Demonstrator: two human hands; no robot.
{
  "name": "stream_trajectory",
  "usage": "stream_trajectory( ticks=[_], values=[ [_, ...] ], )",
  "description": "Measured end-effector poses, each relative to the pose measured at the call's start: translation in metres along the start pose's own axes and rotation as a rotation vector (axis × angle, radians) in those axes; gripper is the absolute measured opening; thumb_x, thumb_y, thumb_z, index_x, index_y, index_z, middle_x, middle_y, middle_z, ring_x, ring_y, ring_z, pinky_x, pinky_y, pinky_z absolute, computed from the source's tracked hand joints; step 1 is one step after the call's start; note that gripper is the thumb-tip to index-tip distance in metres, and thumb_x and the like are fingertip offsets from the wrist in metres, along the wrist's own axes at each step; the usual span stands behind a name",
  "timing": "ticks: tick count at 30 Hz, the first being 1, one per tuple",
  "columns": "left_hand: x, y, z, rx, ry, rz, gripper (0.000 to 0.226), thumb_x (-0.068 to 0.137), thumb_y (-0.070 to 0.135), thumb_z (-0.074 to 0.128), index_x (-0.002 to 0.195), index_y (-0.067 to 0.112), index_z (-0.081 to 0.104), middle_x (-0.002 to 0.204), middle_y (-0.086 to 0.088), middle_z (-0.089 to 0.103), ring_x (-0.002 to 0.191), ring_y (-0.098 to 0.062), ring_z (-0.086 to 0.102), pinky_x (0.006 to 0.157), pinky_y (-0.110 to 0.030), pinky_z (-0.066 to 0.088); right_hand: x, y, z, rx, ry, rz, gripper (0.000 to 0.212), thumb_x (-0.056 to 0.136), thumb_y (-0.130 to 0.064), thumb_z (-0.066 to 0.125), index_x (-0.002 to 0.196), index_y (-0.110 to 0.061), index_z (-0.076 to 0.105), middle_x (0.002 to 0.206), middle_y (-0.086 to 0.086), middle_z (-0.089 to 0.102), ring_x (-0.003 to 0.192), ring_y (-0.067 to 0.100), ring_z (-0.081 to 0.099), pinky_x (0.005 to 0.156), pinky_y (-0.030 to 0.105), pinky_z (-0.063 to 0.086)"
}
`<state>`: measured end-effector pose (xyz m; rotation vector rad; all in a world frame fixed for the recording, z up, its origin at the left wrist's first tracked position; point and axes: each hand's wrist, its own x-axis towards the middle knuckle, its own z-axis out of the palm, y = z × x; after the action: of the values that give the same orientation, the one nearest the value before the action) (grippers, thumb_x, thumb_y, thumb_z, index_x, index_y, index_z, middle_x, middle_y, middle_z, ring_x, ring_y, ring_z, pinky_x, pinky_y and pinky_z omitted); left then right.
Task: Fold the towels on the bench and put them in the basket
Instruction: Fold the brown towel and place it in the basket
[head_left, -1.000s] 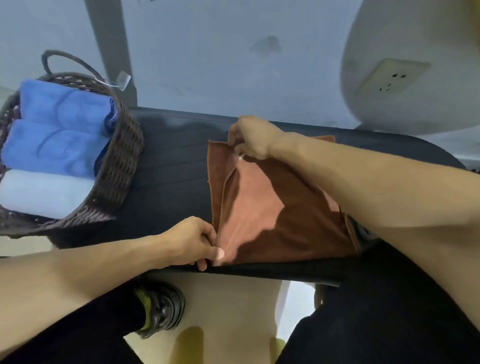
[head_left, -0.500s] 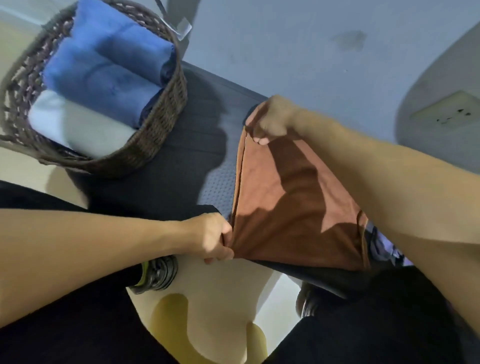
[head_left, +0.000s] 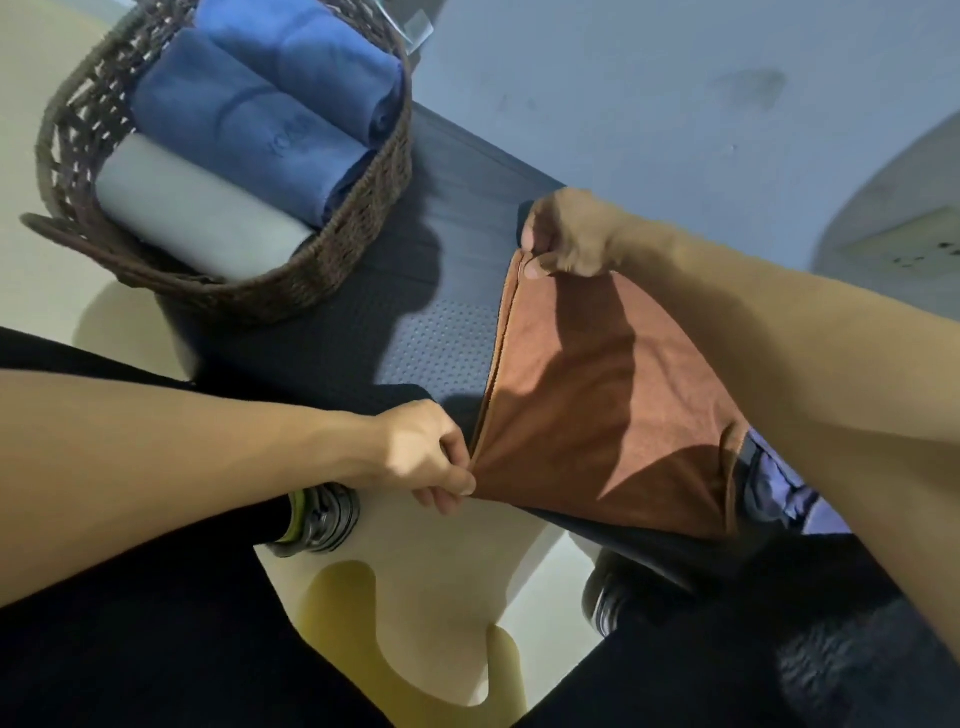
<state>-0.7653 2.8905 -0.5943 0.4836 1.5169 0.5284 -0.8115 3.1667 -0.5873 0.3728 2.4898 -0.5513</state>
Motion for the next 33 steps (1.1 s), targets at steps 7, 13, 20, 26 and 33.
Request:
stream_trajectory(
  ticks=[7, 13, 20, 26, 33],
  values=[
    [-0.01, -0.005, -0.016, 0.07, 0.07, -0.05, 0.012, 0.076, 0.008, 0.077, 0.066, 0.011, 0.072, 0.067, -0.012, 0.073, 0.057, -0.013, 0.066, 0.057, -0.021, 0.054, -0.002, -0.008, -0.001, -0.121, -0.039, 0.004, 0.01, 0.09, -0.026, 0.067, 0.087, -0.016, 0.066, 0.09, 0.005, 0.067, 0.086, 0.027, 0.062, 0.072, 0.026, 0.042],
    [-0.011, -0.015, -0.053, 0.163, 0.305, -0.056, 0.008, 0.075, 0.017, 0.073, 0.068, 0.013, 0.074, 0.056, -0.002, 0.07, 0.044, -0.006, 0.057, 0.054, -0.019, 0.046, 0.01, -0.007, -0.001, 0.115, 0.241, 0.09, 0.02, 0.098, -0.028, 0.057, 0.104, -0.009, 0.061, 0.092, 0.002, 0.061, 0.087, 0.02, 0.056, 0.074, 0.023, 0.038],
    [-0.023, -0.045, -0.062, 0.314, 0.307, 0.163, 0.009, 0.077, 0.033, 0.078, 0.075, 0.03, 0.07, 0.06, 0.018, 0.067, 0.053, 0.004, 0.058, 0.056, -0.016, 0.04, 0.022, -0.018, -0.01, 0.157, 0.118, 0.115, 0.016, 0.086, -0.014, 0.069, 0.101, -0.009, 0.072, 0.084, -0.001, 0.068, 0.077, 0.011, 0.06, 0.065, 0.012, 0.044],
    [-0.029, -0.047, -0.064, 0.508, 0.338, 0.186, 0.042, 0.089, 0.038, 0.065, 0.062, 0.005, 0.063, 0.063, -0.01, 0.062, 0.061, -0.021, 0.058, 0.062, -0.031, 0.044, 0.029, -0.012, -0.016, 0.287, 0.181, 0.143, 0.005, 0.088, -0.017, 0.072, 0.091, -0.015, 0.075, 0.082, -0.007, 0.071, 0.074, 0.004, 0.063, 0.071, 0.015, 0.05],
    [-0.023, -0.032, -0.064, 0.235, 0.458, 0.022, 0.046, 0.085, 0.046, 0.071, 0.064, 0.005, 0.069, 0.051, -0.004, 0.068, 0.047, -0.013, 0.066, 0.054, -0.022, 0.048, 0.035, -0.007, -0.006, 0.401, 0.265, 0.138, 0.01, 0.083, -0.031, 0.079, 0.087, -0.023, 0.075, 0.079, -0.019, 0.068, 0.062, -0.016, 0.059, 0.057, -0.002, 0.041]
  ],
)
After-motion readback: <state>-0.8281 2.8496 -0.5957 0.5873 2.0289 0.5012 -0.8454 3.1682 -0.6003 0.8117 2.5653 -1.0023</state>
